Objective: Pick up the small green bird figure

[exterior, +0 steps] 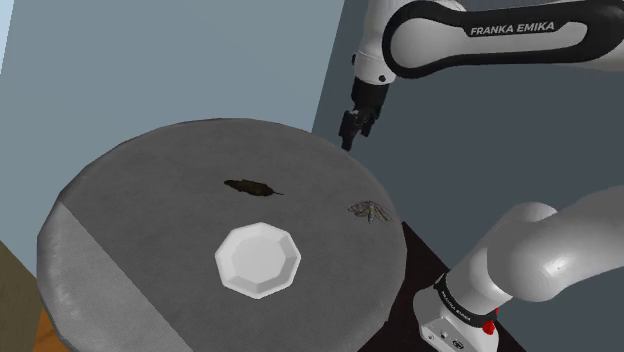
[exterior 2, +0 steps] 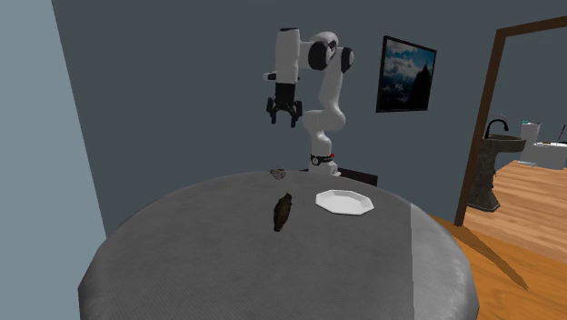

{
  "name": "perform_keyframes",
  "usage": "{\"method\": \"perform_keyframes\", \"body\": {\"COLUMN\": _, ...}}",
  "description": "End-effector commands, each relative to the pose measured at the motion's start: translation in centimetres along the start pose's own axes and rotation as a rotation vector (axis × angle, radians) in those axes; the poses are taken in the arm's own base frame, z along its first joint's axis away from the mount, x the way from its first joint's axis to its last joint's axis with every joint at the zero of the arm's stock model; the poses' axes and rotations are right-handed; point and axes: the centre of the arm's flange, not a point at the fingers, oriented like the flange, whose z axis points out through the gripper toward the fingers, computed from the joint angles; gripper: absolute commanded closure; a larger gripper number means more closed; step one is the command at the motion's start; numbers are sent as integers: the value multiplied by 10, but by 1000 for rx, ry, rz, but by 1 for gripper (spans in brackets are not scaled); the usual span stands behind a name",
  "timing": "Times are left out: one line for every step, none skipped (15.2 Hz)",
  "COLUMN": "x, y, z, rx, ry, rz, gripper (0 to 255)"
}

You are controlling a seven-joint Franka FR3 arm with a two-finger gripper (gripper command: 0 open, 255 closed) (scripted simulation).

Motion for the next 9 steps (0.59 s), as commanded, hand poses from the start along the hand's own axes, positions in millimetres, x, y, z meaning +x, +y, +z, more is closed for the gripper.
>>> {"method": "perform_keyframes", "body": {"x": 21, "y": -12, "z": 16, "rx": 7, "ry": -7, "rz": -11, "gripper": 0}}
{"method": "perform_keyframes", "body": {"x": 31, "y": -17, "z": 24, "rx": 10, "ry": -10, "rz": -17, "gripper": 0}}
{"method": "perform_keyframes", "body": {"x": 41, "y": -22, "z": 31, "rx": 13, "ry": -13, "rz": -22, "gripper": 0}}
{"method": "perform_keyframes", "body": {"x": 51, "y": -27, "z": 38, "rx": 16, "ry": -17, "rz": -28, "gripper": 0}}
{"method": "perform_keyframes", "body": {"x": 61, "y": -33, "z": 45, "rx": 19, "ry": -20, "rz": -34, "gripper": 0}}
{"method": "perform_keyframes", "body": {"x": 71, "y": -38, "z": 53, "rx": 22, "ry": -24, "rz": -39, "gripper": 0}}
{"method": "perform_keyframes", "body": {"x": 81, "y": -44, "z": 60, "rx": 25, "ry": -27, "rz": -45, "gripper": 0}}
{"method": "perform_keyframes", "body": {"x": 91, "y": -49, "z": 67, "rx": 28, "ry": -30, "rz": -50, "gripper": 0}}
{"method": "perform_keyframes", "body": {"x": 101, "y": -55, "z": 74, "rx": 31, "ry": -34, "rz": -56, "gripper": 0}}
